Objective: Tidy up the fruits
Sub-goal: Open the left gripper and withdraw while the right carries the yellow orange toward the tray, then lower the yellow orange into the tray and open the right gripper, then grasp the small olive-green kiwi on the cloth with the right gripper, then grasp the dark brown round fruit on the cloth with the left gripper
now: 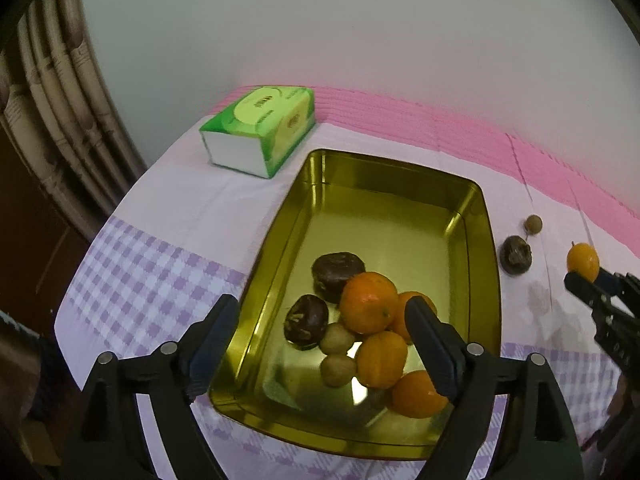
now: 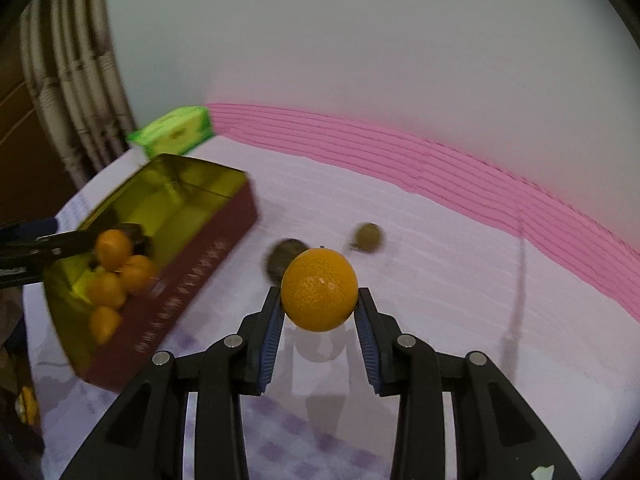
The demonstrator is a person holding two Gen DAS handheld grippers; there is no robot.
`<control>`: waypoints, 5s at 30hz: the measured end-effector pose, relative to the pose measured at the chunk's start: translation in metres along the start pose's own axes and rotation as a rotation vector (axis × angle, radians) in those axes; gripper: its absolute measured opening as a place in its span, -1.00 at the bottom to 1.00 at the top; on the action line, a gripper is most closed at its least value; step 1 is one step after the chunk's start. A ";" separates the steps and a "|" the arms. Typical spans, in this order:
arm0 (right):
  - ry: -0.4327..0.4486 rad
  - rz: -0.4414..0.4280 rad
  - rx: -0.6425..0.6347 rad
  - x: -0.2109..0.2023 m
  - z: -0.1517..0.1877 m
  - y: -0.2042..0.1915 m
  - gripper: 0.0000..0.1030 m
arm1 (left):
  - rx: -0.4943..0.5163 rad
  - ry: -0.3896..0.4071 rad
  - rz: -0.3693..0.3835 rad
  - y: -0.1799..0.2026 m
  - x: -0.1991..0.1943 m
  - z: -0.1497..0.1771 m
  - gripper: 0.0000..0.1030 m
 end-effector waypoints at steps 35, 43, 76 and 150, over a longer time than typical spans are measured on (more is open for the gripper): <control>-0.093 -0.142 -0.238 0.038 0.018 -0.136 -0.35 | -0.109 -0.051 -0.017 -0.032 0.001 0.019 0.71; -0.100 -0.139 -0.237 0.040 0.020 -0.137 -0.34 | -0.108 -0.040 -0.014 -0.031 0.000 0.018 0.71; 0.000 -0.097 -0.055 0.010 -0.010 -0.067 -0.32 | -0.085 -0.029 -0.025 -0.025 -0.003 0.017 0.71; 0.010 0.162 0.198 0.028 0.007 0.138 -0.55 | 0.250 -0.014 0.248 0.199 0.043 -0.080 0.49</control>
Point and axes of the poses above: each gripper's, at about its wrist camera, not at the fingertips, and x roughly the way its jaws point, y to its right, z to its underside, the point moved 3 cm from there along x, roughly the way its jaws point, and after that the axes turned 15 degrees about x, right-handed, at the moved point
